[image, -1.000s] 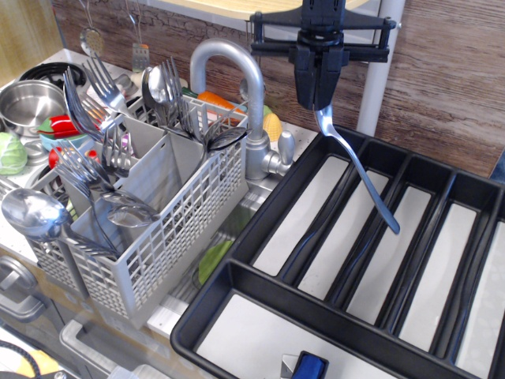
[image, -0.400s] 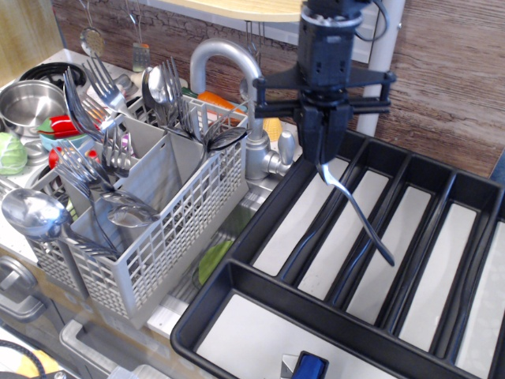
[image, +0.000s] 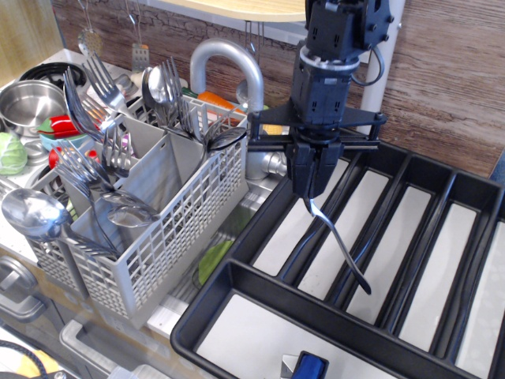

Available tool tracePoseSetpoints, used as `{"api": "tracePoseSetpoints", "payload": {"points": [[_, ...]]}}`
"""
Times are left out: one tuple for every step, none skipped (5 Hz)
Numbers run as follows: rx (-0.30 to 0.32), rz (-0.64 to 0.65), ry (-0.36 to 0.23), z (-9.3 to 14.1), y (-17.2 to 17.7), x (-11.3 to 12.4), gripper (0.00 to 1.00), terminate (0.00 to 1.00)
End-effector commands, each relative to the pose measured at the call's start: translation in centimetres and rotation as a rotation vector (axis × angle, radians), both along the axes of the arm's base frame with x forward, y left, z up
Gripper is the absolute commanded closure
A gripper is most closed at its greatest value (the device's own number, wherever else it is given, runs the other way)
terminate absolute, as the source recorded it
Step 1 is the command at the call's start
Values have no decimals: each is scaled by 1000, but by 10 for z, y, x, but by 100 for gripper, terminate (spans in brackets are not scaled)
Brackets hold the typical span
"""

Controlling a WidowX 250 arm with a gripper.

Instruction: Put big spoon from basket to tray

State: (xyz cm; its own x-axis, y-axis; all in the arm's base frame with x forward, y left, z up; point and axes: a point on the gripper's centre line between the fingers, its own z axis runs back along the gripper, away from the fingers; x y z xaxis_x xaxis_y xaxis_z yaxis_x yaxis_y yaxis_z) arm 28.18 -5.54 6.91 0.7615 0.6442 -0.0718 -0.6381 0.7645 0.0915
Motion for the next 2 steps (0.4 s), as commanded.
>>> {"api": "tracePoseSetpoints", "payload": {"points": [[-13, 27, -131, -11, -9, 5, 100, 0], [-13, 27, -131, -11, -9, 5, 0, 100]]}}
